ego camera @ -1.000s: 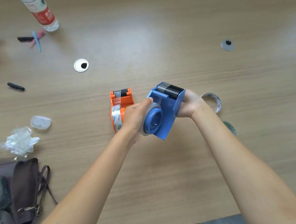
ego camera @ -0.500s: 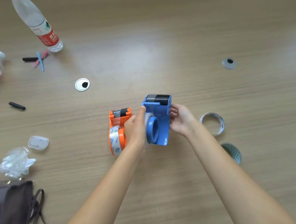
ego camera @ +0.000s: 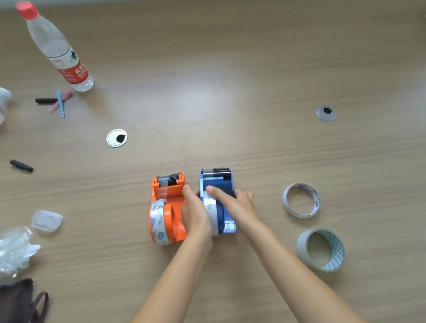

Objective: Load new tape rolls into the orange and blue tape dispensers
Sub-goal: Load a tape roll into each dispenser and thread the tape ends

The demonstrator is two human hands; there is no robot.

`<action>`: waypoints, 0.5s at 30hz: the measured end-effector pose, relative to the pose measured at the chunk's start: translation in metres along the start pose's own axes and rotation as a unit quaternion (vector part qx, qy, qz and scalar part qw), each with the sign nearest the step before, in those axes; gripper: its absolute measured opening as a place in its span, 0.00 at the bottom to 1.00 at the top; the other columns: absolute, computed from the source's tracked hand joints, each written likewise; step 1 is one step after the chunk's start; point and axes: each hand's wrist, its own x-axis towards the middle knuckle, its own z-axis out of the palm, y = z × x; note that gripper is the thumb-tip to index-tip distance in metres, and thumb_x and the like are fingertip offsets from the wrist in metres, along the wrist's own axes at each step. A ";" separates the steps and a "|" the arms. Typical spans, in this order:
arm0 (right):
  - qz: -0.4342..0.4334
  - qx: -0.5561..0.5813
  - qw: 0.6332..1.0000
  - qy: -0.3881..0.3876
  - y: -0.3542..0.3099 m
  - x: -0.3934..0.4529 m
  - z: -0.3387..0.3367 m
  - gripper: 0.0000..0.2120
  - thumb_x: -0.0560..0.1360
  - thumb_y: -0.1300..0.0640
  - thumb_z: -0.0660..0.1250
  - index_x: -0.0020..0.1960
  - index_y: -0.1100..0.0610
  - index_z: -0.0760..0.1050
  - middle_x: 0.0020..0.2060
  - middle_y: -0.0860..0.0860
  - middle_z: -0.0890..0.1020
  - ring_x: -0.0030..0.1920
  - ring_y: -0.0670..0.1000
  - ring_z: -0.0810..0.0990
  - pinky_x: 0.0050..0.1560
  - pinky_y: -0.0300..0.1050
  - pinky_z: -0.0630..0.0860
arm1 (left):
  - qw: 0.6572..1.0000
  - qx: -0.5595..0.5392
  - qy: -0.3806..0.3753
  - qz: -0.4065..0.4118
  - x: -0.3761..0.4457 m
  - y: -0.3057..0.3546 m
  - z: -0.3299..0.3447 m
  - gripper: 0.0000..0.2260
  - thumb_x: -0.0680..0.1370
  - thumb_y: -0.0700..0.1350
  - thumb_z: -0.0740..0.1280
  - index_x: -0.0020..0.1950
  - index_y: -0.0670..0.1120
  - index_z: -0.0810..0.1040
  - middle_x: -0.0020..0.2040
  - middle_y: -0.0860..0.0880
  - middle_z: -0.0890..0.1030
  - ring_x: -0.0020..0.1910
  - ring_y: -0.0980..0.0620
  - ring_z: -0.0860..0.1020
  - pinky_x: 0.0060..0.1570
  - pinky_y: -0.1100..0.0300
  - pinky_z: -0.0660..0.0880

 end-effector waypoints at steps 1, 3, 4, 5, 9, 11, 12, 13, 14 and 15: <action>0.001 -0.021 1.000 0.002 0.000 -0.001 0.000 0.31 0.56 0.33 0.71 0.49 0.53 0.77 0.53 0.48 0.68 0.56 0.48 0.76 0.61 0.47 0.74 | 1.000 -0.004 -0.003 -0.004 0.000 -0.001 -0.001 0.23 0.77 0.60 0.50 0.41 0.52 0.81 0.46 0.46 0.84 0.49 0.44 0.82 0.56 0.47 0.77; 0.001 -0.055 0.998 0.011 -0.002 -0.003 0.001 0.37 0.54 0.30 0.68 0.52 0.55 0.76 0.53 0.49 0.67 0.60 0.49 0.72 0.64 0.49 0.72 | 1.000 -0.006 -0.009 -0.005 0.005 -0.006 -0.004 0.25 0.72 0.64 0.50 0.44 0.52 0.82 0.48 0.46 0.84 0.50 0.43 0.81 0.58 0.45 0.76; -0.008 -0.075 0.997 0.017 -0.004 -0.006 0.002 0.39 0.52 0.28 0.66 0.53 0.55 0.77 0.53 0.49 0.68 0.63 0.49 0.69 0.66 0.49 0.70 | 1.000 -0.004 -0.012 -0.001 0.008 -0.008 -0.005 0.26 0.70 0.65 0.50 0.45 0.53 0.82 0.48 0.46 0.84 0.51 0.43 0.81 0.58 0.45 0.75; -0.012 -0.094 0.995 0.021 -0.005 -0.007 0.003 0.41 0.51 0.27 0.64 0.53 0.55 0.77 0.54 0.49 0.69 0.64 0.50 0.67 0.67 0.50 0.69 | 1.000 0.000 -0.016 -0.003 0.009 -0.009 -0.005 0.26 0.68 0.66 0.50 0.45 0.53 0.82 0.49 0.46 0.84 0.51 0.43 0.81 0.58 0.44 0.75; 0.002 -0.098 0.995 0.029 -0.010 -0.006 0.001 0.49 0.54 0.26 0.61 0.66 0.55 0.71 0.64 0.51 0.67 0.70 0.52 0.62 0.71 0.52 0.63 | 0.999 0.027 -0.042 -0.009 0.009 -0.006 -0.005 0.25 0.72 0.64 0.50 0.47 0.52 0.81 0.52 0.47 0.84 0.52 0.45 0.81 0.58 0.45 0.75; 0.004 -0.088 0.996 0.023 -0.011 -0.003 0.000 0.44 0.59 0.28 0.62 0.67 0.54 0.71 0.66 0.52 0.66 0.71 0.54 0.60 0.71 0.51 0.62 | 0.998 0.038 -0.055 -0.006 0.011 -0.005 -0.005 0.24 0.73 0.63 0.51 0.52 0.52 0.81 0.54 0.47 0.83 0.54 0.45 0.80 0.59 0.46 0.75; 0.002 -0.083 0.996 0.021 -0.009 -0.001 0.000 0.41 0.63 0.30 0.63 0.67 0.55 0.71 0.66 0.53 0.66 0.71 0.54 0.59 0.71 0.50 0.61 | 0.997 0.043 -0.061 -0.007 0.013 -0.006 -0.006 0.24 0.72 0.63 0.51 0.53 0.53 0.80 0.54 0.47 0.83 0.55 0.45 0.80 0.60 0.46 0.74; 0.000 -0.081 0.997 0.020 -0.008 0.001 0.001 0.37 0.66 0.31 0.63 0.67 0.54 0.71 0.67 0.53 0.65 0.72 0.54 0.58 0.71 0.50 0.61 | 0.997 0.046 -0.064 -0.011 0.016 -0.007 -0.007 0.24 0.71 0.63 0.51 0.51 0.54 0.80 0.55 0.47 0.83 0.56 0.45 0.80 0.61 0.46 0.74; -0.001 -0.082 0.996 0.022 -0.006 0.002 0.001 0.35 0.69 0.32 0.63 0.67 0.54 0.70 0.67 0.53 0.65 0.72 0.54 0.57 0.70 0.50 0.60 | 0.996 0.048 -0.069 -0.010 0.016 -0.007 -0.007 0.22 0.72 0.62 0.51 0.50 0.55 0.80 0.55 0.47 0.83 0.56 0.46 0.79 0.61 0.46 0.74; -0.001 -0.083 0.996 0.025 -0.005 0.003 0.001 0.34 0.70 0.33 0.62 0.68 0.54 0.69 0.68 0.53 0.64 0.72 0.54 0.57 0.70 0.50 0.59 | 0.996 0.052 -0.071 -0.009 0.016 -0.007 -0.008 0.20 0.74 0.61 0.51 0.49 0.55 0.79 0.56 0.47 0.83 0.57 0.46 0.79 0.61 0.46 0.74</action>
